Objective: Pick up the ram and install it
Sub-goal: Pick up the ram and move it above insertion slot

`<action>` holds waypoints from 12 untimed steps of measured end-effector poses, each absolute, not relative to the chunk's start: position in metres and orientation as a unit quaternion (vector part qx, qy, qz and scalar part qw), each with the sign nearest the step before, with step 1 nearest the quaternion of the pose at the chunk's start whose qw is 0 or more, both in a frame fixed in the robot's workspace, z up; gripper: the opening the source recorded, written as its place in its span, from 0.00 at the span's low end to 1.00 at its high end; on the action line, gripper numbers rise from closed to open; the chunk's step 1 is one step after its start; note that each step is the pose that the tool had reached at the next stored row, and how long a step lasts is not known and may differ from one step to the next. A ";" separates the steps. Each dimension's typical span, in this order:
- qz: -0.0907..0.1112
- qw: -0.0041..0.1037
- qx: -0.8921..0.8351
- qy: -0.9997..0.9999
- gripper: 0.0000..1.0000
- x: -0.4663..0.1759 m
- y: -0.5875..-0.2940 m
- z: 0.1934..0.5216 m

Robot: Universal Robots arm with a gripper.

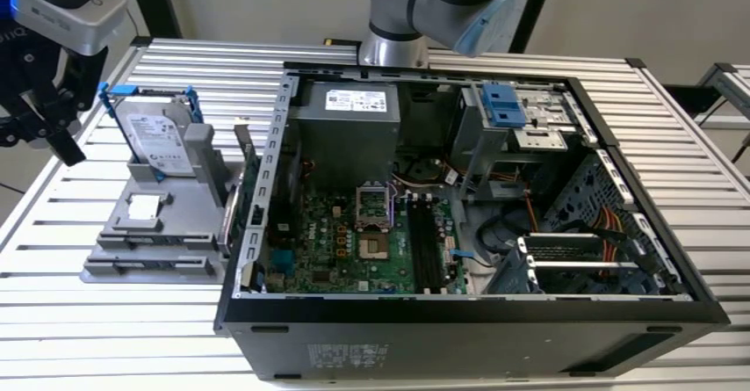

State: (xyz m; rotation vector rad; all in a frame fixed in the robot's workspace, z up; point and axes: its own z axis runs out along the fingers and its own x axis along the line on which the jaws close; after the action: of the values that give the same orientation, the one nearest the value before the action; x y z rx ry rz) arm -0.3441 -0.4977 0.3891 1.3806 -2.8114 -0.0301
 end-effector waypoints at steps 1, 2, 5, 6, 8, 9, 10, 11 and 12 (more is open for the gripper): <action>-0.010 0.005 0.443 -0.897 0.00 -0.344 -0.498 0.389; -0.010 0.005 0.445 -0.896 0.00 -0.344 -0.498 0.389; -0.009 0.005 0.451 -0.892 0.00 -0.344 -0.498 0.389; -0.009 0.005 0.454 -0.891 0.00 -0.344 -0.498 0.389; -0.009 0.005 0.458 -0.889 0.00 -0.344 -0.498 0.389; -0.009 0.005 0.460 -0.888 0.00 -0.344 -0.498 0.389; -0.009 0.005 0.462 -0.887 0.00 -0.344 -0.498 0.389; -0.009 0.005 0.464 -0.886 0.00 -0.344 -0.498 0.389; -0.009 0.005 0.466 -0.885 0.00 -0.344 -0.498 0.389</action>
State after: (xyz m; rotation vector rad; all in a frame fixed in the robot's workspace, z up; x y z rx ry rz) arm -0.3441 -0.4977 0.3891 1.4602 -2.7700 -0.0288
